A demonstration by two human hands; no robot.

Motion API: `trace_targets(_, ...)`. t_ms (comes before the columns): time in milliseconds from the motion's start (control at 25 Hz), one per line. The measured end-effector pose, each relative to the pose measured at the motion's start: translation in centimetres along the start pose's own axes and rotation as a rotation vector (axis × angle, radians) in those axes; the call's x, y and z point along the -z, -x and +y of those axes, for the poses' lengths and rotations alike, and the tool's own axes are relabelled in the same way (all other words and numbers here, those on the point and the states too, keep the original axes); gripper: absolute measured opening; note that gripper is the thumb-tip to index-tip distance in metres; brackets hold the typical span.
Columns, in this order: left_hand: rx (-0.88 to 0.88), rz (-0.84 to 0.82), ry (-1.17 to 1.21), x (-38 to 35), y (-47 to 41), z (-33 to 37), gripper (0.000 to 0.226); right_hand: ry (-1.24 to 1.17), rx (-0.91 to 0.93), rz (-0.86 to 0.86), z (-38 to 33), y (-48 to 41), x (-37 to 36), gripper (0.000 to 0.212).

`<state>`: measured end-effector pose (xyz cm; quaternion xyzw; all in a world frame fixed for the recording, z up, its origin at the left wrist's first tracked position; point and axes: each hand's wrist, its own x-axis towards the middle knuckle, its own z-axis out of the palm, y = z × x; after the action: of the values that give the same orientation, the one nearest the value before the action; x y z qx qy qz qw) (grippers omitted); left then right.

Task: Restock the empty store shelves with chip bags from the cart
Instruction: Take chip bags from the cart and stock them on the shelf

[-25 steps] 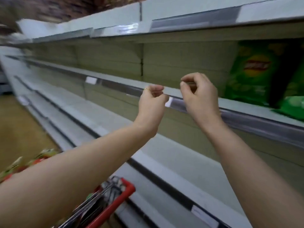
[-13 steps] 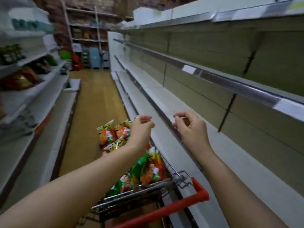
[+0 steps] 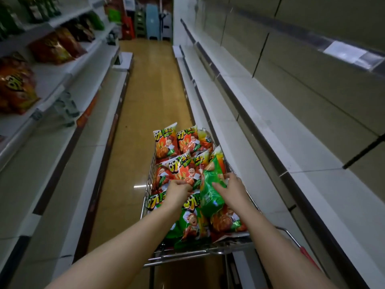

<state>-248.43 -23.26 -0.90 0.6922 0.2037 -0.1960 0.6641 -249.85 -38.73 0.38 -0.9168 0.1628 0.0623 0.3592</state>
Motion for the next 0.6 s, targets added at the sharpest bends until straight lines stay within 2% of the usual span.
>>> trace_targets(160, 0.117, 0.038, 0.045, -1.3, -0.6, -2.0, 0.013, 0.112, -0.168, -0.151, 2.2, -2.2, -3.0, 0.093)
trace_targets(280, 0.187, 0.054, 0.108, -2.2, -1.0, -3.2, 0.024, 0.104, -0.233, -0.215, 3.2, -3.2, -4.5, 0.103)
trace_targets(400, 0.213, 0.066, 0.14, -3.0, -1.4, -4.1, 0.019, 0.112, -0.215, -0.193, 4.0, -3.7, -5.6, 0.096)
trace_targets(520, 0.193, 0.069, 0.133, -3.5, -1.5, -4.3, 0.007, 0.047, -0.184, -0.144, 4.5, -3.8, -5.1, 0.079)
trace_targets(600, 0.174, 0.048, 0.118, -3.5, -2.0, -4.2, 0.024, -0.122, -0.201, -0.122, 4.2, -3.7, -4.1, 0.068)
